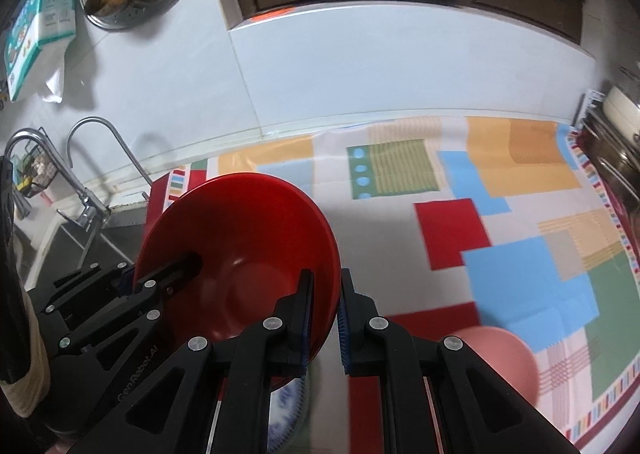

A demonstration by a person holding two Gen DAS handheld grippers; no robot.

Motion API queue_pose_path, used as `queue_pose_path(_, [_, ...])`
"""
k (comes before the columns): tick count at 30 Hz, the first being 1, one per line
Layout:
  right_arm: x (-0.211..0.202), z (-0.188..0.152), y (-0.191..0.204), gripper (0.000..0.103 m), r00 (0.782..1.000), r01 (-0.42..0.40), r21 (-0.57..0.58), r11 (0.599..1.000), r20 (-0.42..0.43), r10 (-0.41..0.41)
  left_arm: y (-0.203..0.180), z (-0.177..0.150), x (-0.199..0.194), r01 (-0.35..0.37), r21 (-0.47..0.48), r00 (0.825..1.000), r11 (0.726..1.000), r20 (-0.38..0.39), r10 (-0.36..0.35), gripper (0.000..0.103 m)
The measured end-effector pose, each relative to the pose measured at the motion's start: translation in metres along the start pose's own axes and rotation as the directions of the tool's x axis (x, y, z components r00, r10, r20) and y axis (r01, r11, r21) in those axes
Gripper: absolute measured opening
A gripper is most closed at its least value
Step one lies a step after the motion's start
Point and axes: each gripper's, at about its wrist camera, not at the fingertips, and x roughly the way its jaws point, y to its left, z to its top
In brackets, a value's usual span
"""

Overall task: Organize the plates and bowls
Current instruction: 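Lift and carry the red bowl with both grippers over the pink bowl, then lower the red bowl into the pink bowl and open both grippers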

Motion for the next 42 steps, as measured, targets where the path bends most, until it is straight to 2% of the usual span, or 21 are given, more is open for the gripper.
queue_pose_path(11, [-0.047,-0.022,-0.065,0.012,0.998,0.052,0.043,0.998,0.045,-0.054,-0.076,-0.005,-0.01,0.072,0.038,0.997,0.997,0.004,-0.073,0.014])
queue_pose_path(19, [-0.056,-0.038,-0.106,0.013,0.997,0.077,0.061,0.995,0.017,-0.078,-0.114,-0.013,0.001,0.104,0.041,0.994,0.994,-0.04,-0.103,0.014])
queue_pose_path(29, [-0.045,-0.058,-0.141,0.013,0.996,0.076,0.065,0.995,-0.051,-0.073,-0.138,-0.029,0.019,0.101,0.042,0.989,0.994,-0.112,-0.095,0.014])
queue_pose_path(42, [-0.021,-0.079,-0.156,0.013,0.988,0.065,0.068,0.996,-0.143,-0.055,-0.149,-0.045,0.041,0.081,0.055,0.981,0.995,-0.182,-0.07,0.014])
